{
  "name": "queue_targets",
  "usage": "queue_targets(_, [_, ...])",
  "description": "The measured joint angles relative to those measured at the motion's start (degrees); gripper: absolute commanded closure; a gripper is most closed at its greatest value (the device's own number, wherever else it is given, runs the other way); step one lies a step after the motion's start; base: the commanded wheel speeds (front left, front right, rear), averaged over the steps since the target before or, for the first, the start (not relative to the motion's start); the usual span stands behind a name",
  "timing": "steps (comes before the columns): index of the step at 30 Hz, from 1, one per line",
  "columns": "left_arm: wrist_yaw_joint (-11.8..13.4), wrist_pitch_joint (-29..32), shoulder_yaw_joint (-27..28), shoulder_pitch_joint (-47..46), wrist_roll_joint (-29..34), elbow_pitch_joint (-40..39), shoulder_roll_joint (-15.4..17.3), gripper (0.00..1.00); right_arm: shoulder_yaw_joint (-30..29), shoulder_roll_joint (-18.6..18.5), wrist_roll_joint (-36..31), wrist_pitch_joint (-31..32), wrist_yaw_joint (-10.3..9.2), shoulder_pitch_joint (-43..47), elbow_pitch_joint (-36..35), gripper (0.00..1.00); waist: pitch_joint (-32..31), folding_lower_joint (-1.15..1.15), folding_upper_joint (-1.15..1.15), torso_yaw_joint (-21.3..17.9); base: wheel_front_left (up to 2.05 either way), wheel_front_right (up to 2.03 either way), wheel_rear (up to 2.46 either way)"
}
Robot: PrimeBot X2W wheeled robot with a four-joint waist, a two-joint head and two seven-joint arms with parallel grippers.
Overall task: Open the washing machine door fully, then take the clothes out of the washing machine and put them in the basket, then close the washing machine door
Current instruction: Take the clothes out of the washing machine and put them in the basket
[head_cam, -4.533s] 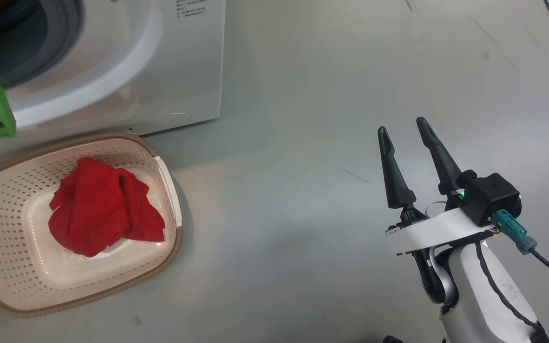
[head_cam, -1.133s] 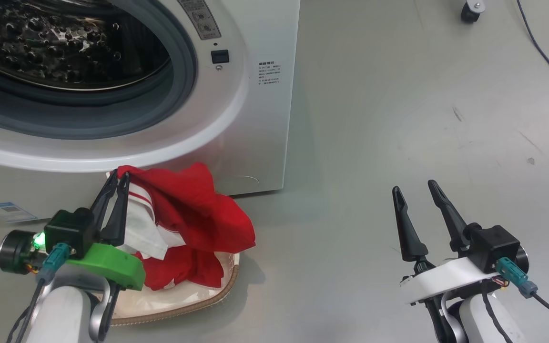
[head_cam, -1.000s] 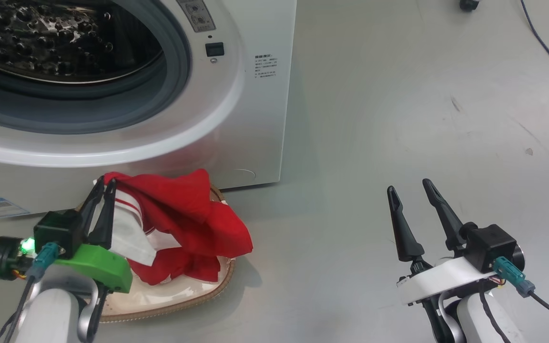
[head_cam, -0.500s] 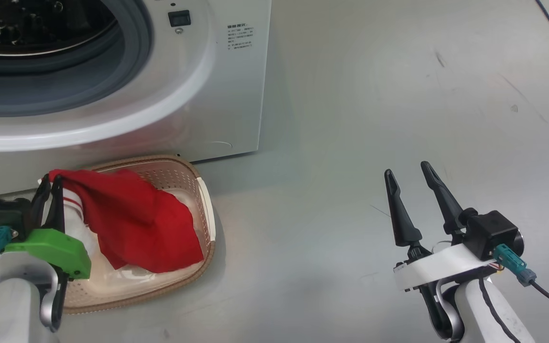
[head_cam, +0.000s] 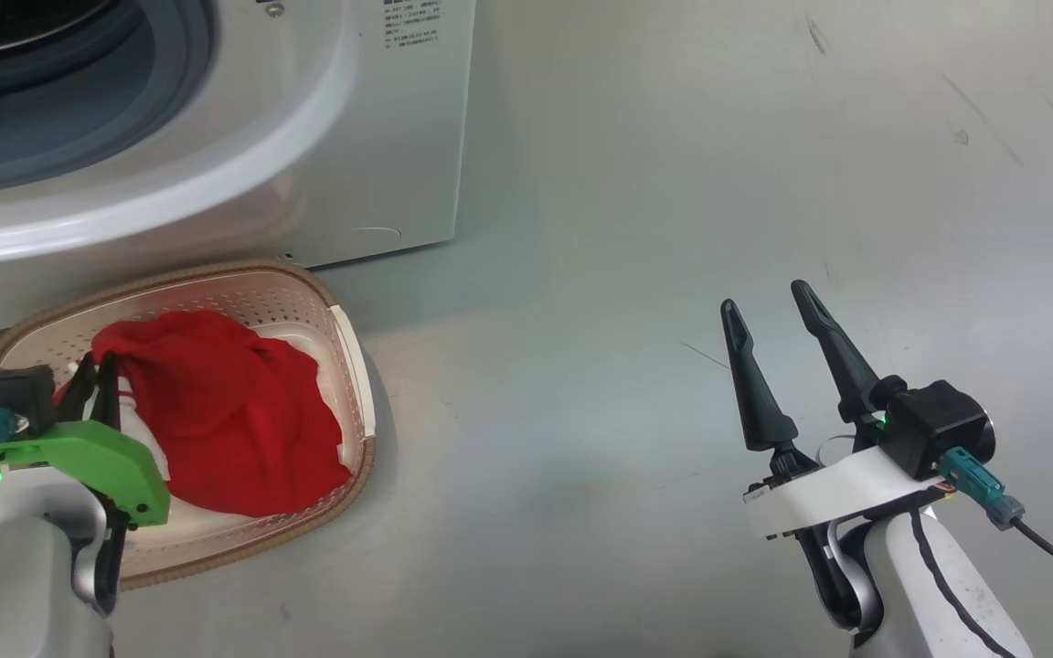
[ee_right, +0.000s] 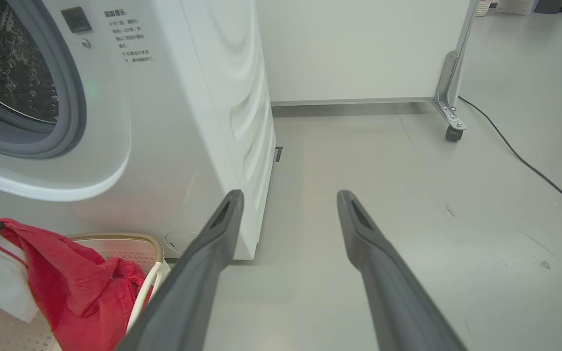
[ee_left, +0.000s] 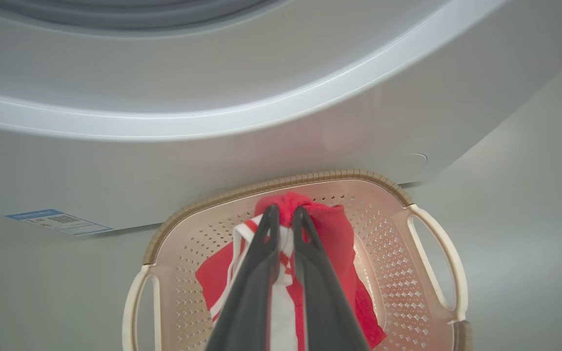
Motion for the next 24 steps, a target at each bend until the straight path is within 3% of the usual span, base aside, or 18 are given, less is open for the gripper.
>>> queue_targets(7, [1.1, 1.2, 3.7, -2.1, -3.3, 5.7, -0.4, 1.0, -0.2, 0.0, 0.0, 0.0, -0.55, -0.9, -0.4, 0.0, 2.4, 0.0, 0.0, -0.9, 0.0, 0.0, 0.0])
queue_targets(24, [1.4, 3.4, 3.3, -6.2, -4.0, 17.5, -1.3, 1.0, -0.3, 0.0, -1.2, 0.0, -0.59, -2.2, -0.5, 0.0, 5.0, 0.0, 0.0, -0.6, 0.0, 0.0, 0.0])
